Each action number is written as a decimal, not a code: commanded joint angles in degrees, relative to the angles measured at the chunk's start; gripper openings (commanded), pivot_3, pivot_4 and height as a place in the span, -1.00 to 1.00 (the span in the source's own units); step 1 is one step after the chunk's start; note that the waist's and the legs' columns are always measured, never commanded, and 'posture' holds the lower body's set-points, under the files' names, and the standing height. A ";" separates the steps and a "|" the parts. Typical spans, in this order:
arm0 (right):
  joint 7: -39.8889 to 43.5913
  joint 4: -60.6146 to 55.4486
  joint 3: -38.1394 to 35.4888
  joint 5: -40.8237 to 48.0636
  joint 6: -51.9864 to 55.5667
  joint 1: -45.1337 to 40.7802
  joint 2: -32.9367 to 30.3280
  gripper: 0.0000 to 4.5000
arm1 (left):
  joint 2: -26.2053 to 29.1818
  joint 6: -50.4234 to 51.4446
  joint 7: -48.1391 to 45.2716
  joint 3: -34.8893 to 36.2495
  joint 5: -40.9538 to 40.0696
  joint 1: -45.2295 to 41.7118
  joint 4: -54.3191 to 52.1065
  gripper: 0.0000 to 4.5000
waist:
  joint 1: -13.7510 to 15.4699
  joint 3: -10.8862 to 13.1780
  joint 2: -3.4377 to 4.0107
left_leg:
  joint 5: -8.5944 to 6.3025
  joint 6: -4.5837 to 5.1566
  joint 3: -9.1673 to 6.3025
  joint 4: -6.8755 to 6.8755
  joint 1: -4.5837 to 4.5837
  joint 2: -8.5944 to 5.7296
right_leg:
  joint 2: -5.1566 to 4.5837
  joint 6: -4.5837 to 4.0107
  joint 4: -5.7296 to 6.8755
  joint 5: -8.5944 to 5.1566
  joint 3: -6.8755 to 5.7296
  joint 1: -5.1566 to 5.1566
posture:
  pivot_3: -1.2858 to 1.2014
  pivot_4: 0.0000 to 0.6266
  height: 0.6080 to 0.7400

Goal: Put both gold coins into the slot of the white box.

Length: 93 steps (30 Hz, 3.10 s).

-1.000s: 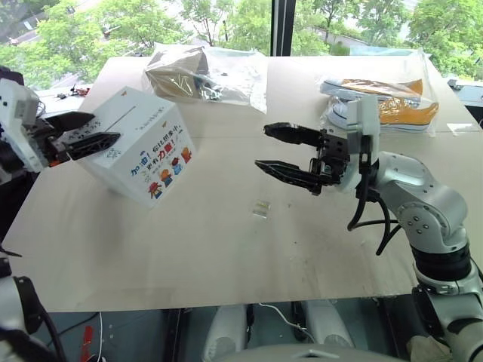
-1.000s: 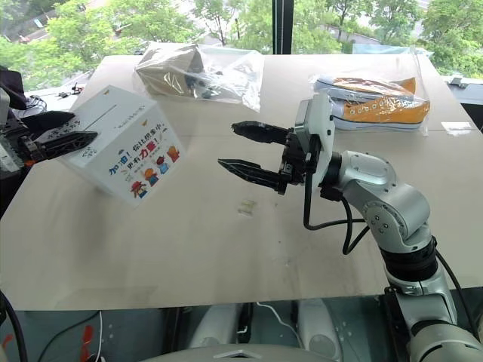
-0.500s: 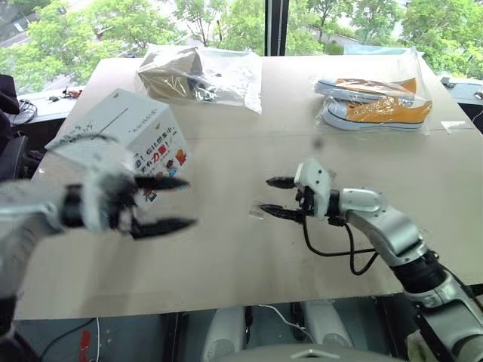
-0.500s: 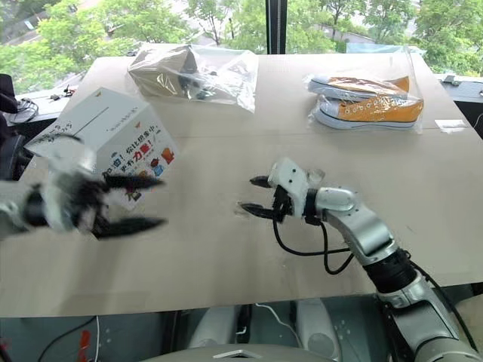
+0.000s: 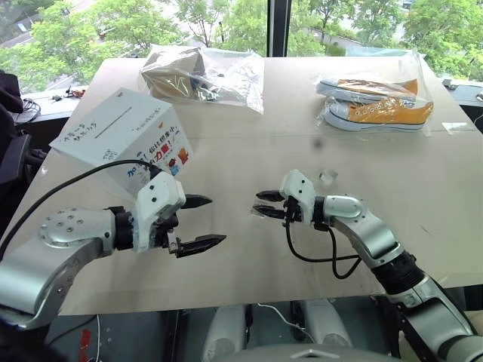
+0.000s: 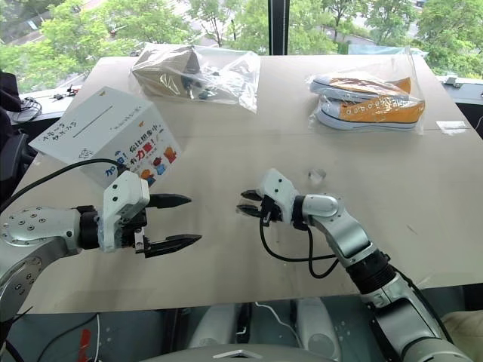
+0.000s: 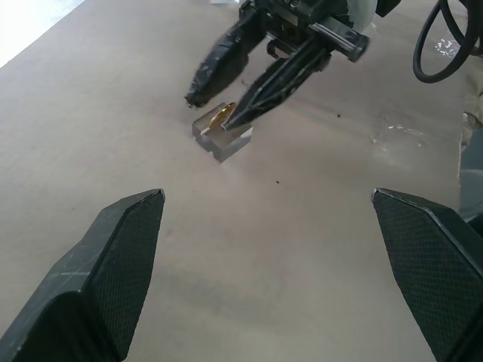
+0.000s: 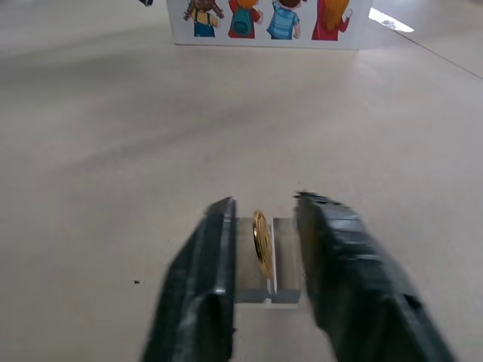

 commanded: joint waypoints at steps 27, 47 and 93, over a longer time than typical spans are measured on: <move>-20.97 -14.86 -28.42 47.68 29.31 -7.69 23.50 -0.99 | -35.46 -4.60 38.01 10.39 -49.11 -13.14 4.41 1.00 | 0.88 -0.08 0.01 | 0.02 -0.04 -0.41 0.15 0.02 -0.10 | -0.45 -0.13 0.05 0.12 -0.23 0.23 | 0.03 -0.52 1.00; -26.90 -14.84 -26.27 54.71 27.89 -9.97 26.09 -1.00 | -39.76 -8.80 40.17 1.06 -54.15 -12.40 3.48 0.13 | 0.78 -0.08 0.01 | 0.03 -0.03 -0.33 0.16 0.04 -0.10 | 0.07 -0.12 0.03 0.12 -0.28 0.24 | 0.03 -0.52 1.00; -15.05 -16.68 -22.06 45.82 24.38 -10.58 6.40 0.85 | -6.18 -4.07 30.58 10.65 -41.19 -22.82 11.09 -1.00 | 0.65 -0.02 0.07 | 0.03 -0.02 -0.27 0.11 0.00 -0.10 | 0.13 -0.11 -0.18 0.09 -0.29 0.24 | 0.03 -0.52 1.00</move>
